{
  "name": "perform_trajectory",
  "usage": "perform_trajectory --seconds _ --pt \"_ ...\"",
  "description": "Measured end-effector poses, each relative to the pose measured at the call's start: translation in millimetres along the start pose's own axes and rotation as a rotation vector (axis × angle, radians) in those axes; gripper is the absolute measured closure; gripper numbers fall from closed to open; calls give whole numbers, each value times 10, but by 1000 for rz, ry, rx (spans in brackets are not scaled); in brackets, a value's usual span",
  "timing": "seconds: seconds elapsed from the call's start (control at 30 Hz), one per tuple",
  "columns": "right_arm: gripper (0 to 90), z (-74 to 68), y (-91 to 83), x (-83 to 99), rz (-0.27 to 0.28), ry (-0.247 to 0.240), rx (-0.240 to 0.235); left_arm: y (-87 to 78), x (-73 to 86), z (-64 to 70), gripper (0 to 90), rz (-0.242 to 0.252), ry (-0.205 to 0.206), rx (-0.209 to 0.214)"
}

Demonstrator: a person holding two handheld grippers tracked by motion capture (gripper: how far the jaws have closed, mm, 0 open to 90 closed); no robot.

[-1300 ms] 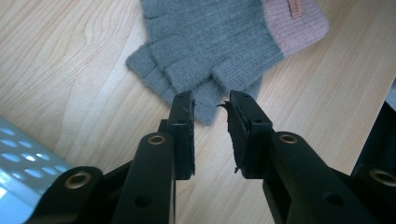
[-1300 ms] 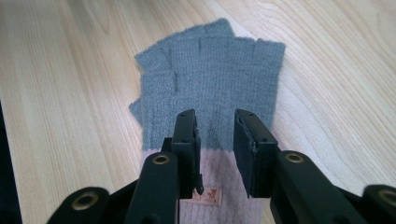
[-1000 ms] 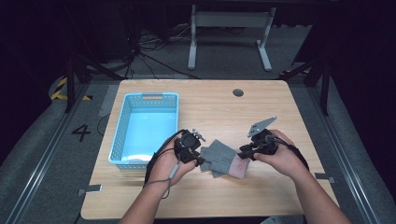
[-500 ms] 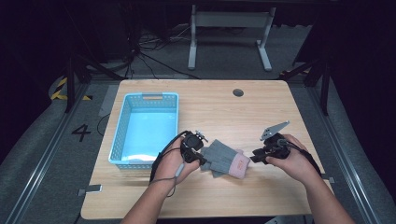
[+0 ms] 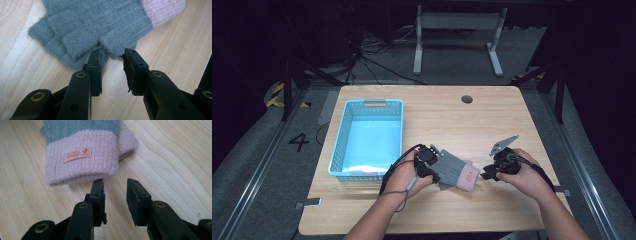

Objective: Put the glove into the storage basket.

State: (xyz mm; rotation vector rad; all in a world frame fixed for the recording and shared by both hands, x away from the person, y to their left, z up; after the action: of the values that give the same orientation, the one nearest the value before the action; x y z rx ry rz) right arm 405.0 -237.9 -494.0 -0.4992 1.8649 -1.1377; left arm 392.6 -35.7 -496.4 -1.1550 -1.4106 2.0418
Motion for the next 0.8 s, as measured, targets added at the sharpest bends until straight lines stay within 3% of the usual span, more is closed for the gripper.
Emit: perform_trajectory --seconds 0.37,0.53,0.8 --pt "693 -27 99 -40 3 -8 -27 151 32 -3 647 -42 33 15" --pt "699 -26 115 -37 -2 -10 -23 163 5 25 645 -22 45 22" --pt "724 -34 141 -37 -7 -6 -19 198 -5 63 681 -38 80 11"
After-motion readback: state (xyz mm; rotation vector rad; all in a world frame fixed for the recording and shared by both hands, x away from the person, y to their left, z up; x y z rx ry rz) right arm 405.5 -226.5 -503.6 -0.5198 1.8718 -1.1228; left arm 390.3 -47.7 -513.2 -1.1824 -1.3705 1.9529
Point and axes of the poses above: each handheld gripper's, and its own axes: y roughly forward along the jaws, x roughly out of its underside, z roughly to its right, the point moved 9 cm from there along y, roughly forward along the jaws, and after that the axes turned 7 degrees about -x, right-handed, at the moved point
